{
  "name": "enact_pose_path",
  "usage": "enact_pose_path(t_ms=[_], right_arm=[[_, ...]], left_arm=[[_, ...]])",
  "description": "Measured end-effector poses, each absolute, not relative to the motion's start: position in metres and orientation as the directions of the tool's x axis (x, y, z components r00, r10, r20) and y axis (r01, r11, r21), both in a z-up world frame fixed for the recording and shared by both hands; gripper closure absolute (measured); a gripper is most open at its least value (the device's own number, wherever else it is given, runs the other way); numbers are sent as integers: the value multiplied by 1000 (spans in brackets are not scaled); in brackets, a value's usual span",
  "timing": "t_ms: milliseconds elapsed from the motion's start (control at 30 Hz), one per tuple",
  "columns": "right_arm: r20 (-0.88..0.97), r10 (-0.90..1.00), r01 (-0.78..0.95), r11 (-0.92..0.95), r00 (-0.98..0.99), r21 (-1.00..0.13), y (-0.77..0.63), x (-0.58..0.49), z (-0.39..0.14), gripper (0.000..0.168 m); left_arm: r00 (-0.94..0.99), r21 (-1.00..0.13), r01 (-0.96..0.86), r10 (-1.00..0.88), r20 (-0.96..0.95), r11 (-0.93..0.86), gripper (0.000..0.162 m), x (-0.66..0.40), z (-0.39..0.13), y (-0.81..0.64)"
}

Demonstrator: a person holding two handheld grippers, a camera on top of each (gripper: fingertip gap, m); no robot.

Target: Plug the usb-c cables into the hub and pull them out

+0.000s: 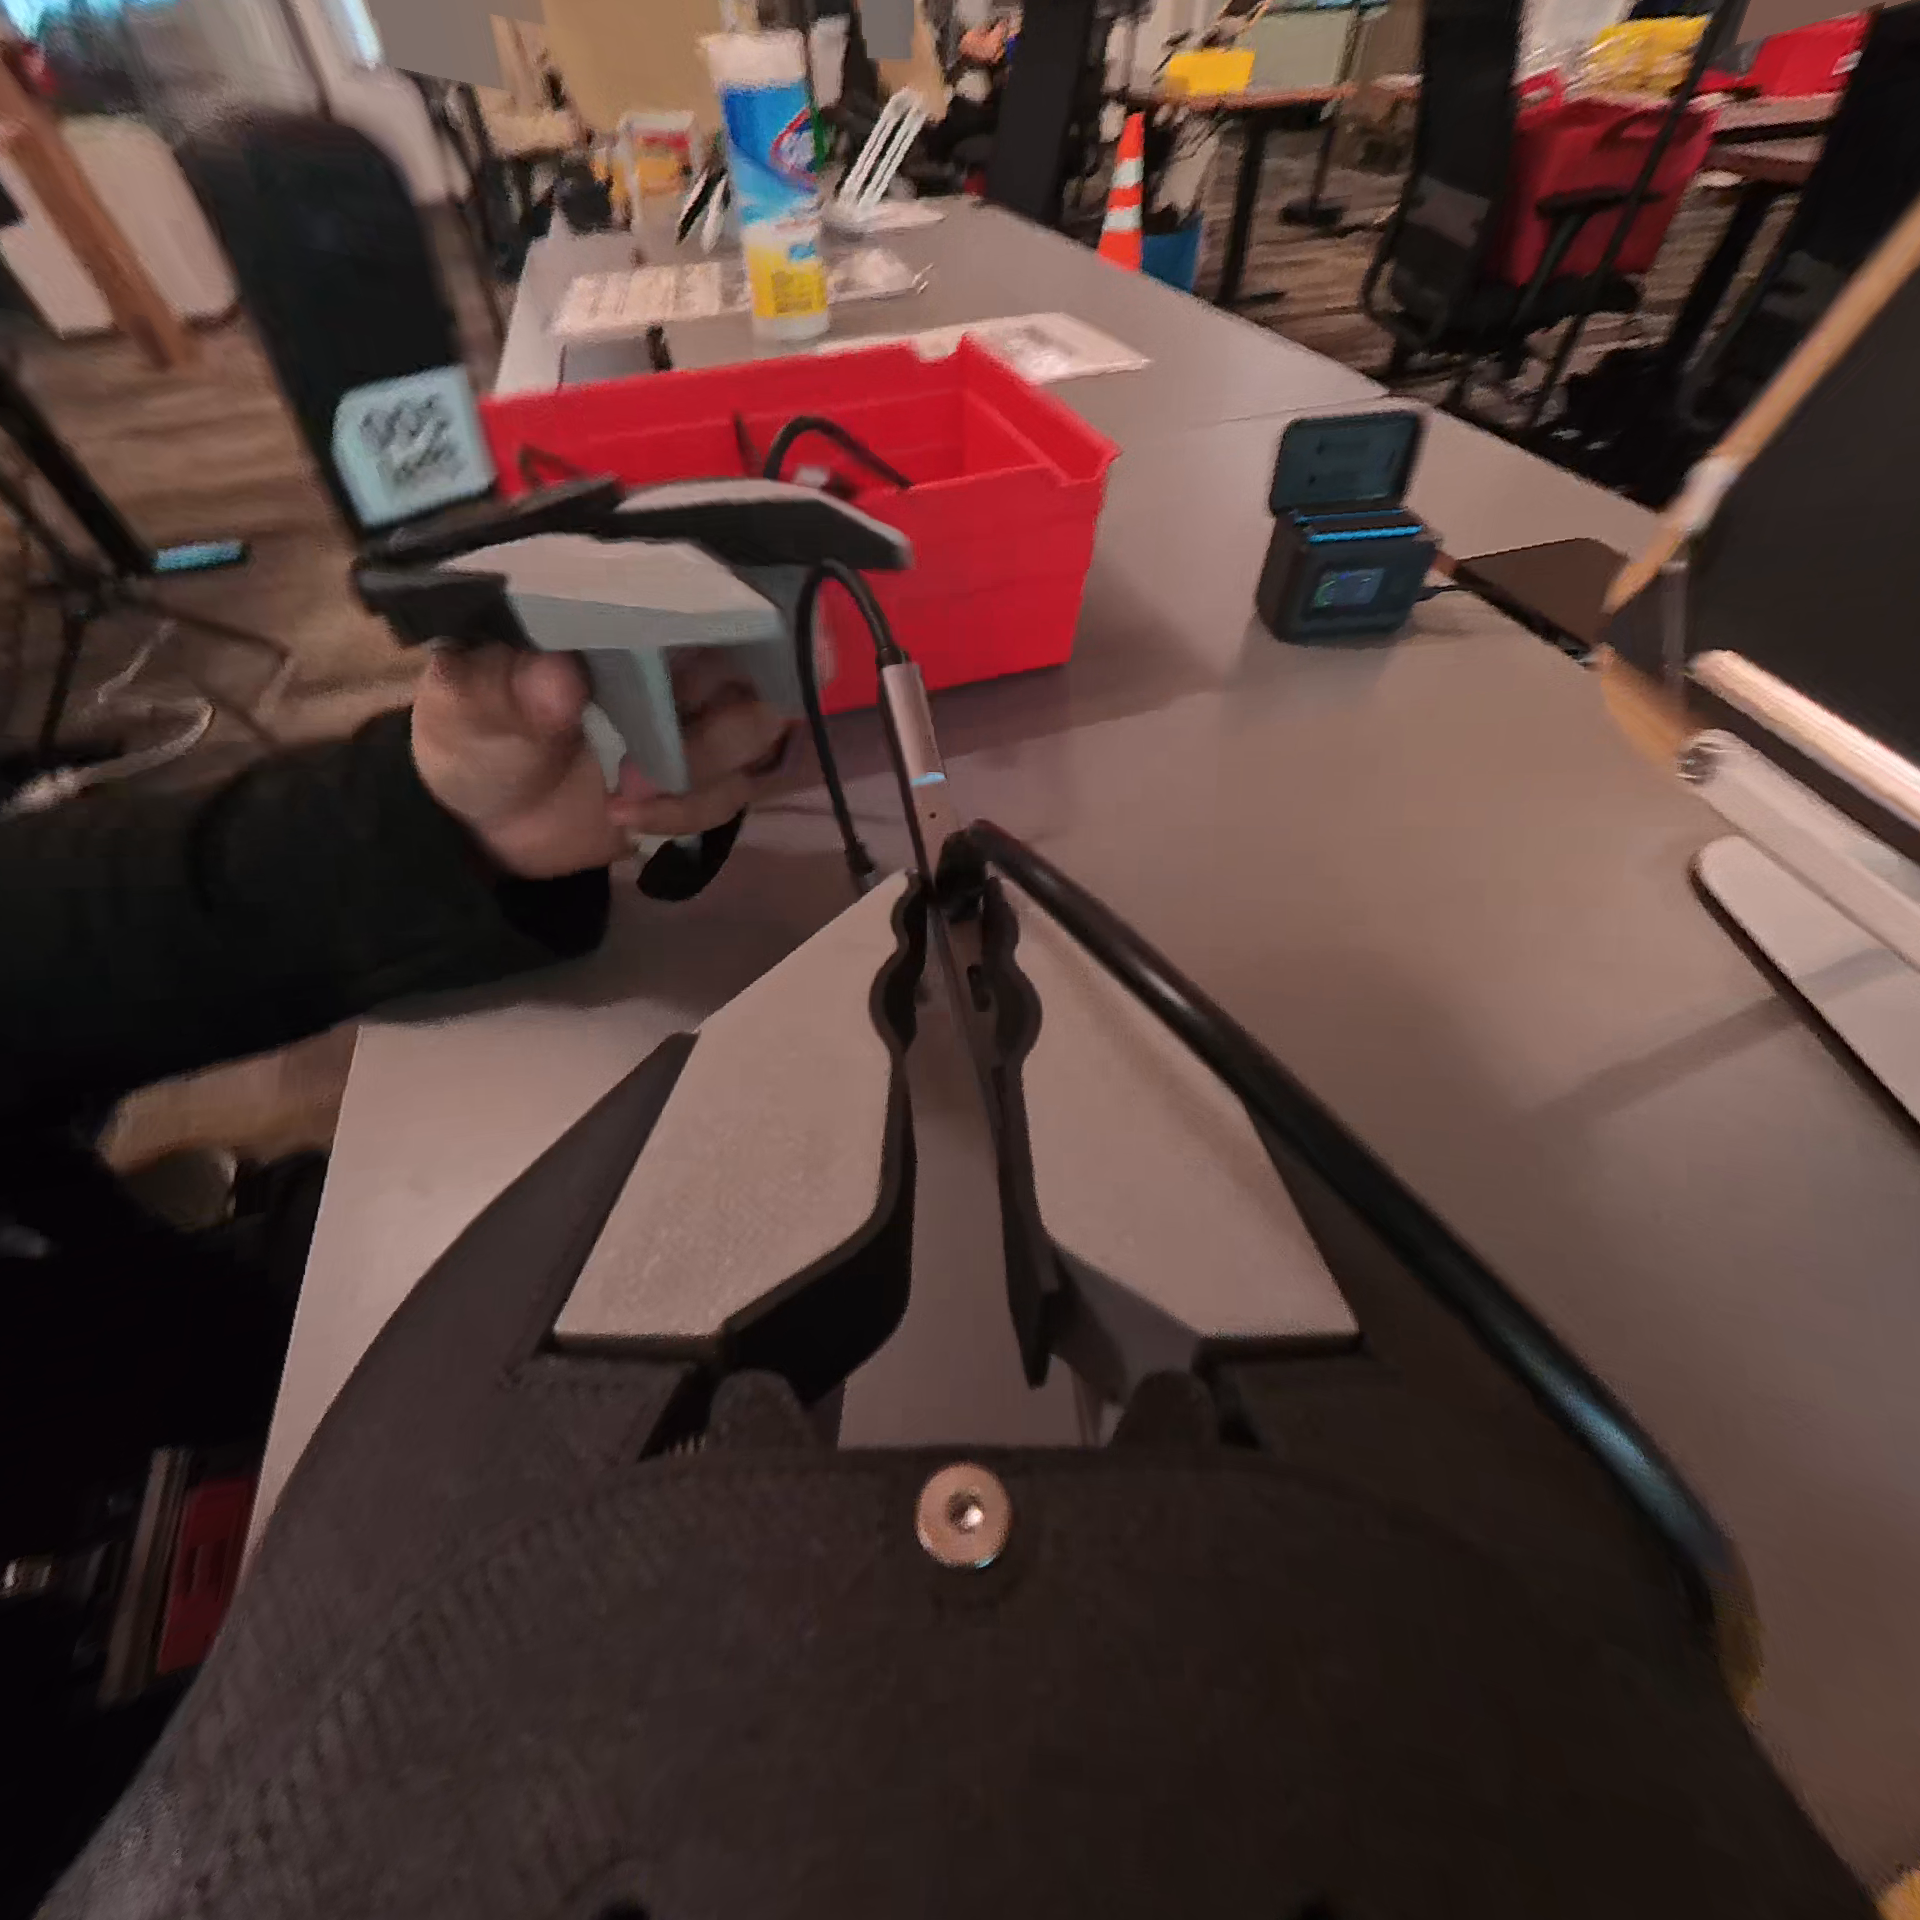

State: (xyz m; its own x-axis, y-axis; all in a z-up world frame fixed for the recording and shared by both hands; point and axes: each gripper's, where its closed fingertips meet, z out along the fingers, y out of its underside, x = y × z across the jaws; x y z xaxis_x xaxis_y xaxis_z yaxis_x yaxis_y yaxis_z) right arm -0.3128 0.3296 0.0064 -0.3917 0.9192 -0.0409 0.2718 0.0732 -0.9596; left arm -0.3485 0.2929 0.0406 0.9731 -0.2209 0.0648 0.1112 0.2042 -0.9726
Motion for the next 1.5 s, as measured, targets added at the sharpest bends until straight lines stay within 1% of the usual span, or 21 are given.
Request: enact_pose_path(t_ms=[100, 167, 233, 300, 400, 467, 567, 633, 700, 767, 867, 933, 1000, 1067, 1100, 1133, 1200, 1300, 1367, 1433, 1500], right_arm=[[-51, 951, 208, 14, -305, -978, 350, -308, 26, 163], [-48, 963, 165, -4, -264, -986, 358, -302, 44, 163], [-22, 979, 139, 7, -204, -990, 371, -293, 68, 163], [13, 988, 89, 27, -156, -996, 387, -278, 108, 163], [121, 992, 59, 123, -40, -991, 428, -250, 169, 163], [224, 972, 129, 214, 67, -968, 470, -234, 195, 163], [335, 939, 286, 301, 74, -909, 512, -220, 206, 163], [419, 907, 410, 366, 44, -835, 534, -215, 195, 163], [436, 900, 520, 381, -17, -765, 549, -215, 170, 163], [356, 927, 618, 349, -118, -704, 554, -219, 127, 163], [165, 970, 776, 241, -177, -583, 563, -218, 47, 162], [59, 993, 894, 119, -104, -432, 581, -206, -10, 162], [38, 999, 969, 17, -8, -248, 601, -187, -56, 161], [20, 997, 993, -77, 79, -85, 610, -167, -83, 161], [1, 994, 993, -111, 112, -34, 610, -161, -89, 160], [-10, 991, 991, -132, 132, -16, 610, -157, -90, 160], [-14, 989, 987, -147, 146, -60, 610, -160, -80, 160], [-1, 990, 977, -136, 138, -165, 607, -161, -53, 144], [8, 993, 962, -115, 120, -249, 600, -159, -33, 139], [-15, 995, 930, -98, 99, -354, 584, -157, -12, 138], [-62, 996, 866, -90, 68, -493, 557, -157, 9, 136]], left_arm=[[986, -914, 128, -152, 74, 386, 155, -365, 64, 273], [989, -917, 127, -122, 87, 378, 162, -370, 63, 273], [988, -943, 142, -106, 115, 301, 160, -373, 50, 284], [989, -964, 128, -107, 105, 231, 158, -369, 39, 292], [992, -977, 85, -105, 65, 198, 159, -362, 33, 297], [992, -980, 82, -105, 63, 182, 159, -361, 30, 299], [989, -984, 101, -117, 84, 145, 158, -360, 24, 302], [990, -986, 102, -114, 88, 130, 158, -360, 22, 304], [990, -989, 97, -115, 84, 112, 159, -359, 18, 305], [990, -992, 84, -119, 72, 96, 159, -356, 15, 307], [992, -996, 64, -117, 55, 69, 159, -354, 10, 310], [991, -997, 59, -124, 52, 55, 159, -352, 7, 311], [989, -998, 56, -136, 51, 37, 159, -349, 3, 313], [989, -999, 43, -141, 40, 20, 159, -347, 0, 315], [989, -999, 36, -143, 34, 10, 158, -346, -2, 316], [989, -1000, 29, -144, 29, -2, 158, -345, -4, 317], [990, -999, 13, -140, 17, -35, 156, -344, -10, 320], [992, -996, -17, -128, -5, -90, 150, -343, -21, 323], [991, -993, -32, -134, -17, -112, 145, -340, -25, 325], [991, -991, -49, -131, -33, -123, 141, -339, -27, 326], [991, -991, -58, -127, -42, -122, 139, -339, -27, 326]])
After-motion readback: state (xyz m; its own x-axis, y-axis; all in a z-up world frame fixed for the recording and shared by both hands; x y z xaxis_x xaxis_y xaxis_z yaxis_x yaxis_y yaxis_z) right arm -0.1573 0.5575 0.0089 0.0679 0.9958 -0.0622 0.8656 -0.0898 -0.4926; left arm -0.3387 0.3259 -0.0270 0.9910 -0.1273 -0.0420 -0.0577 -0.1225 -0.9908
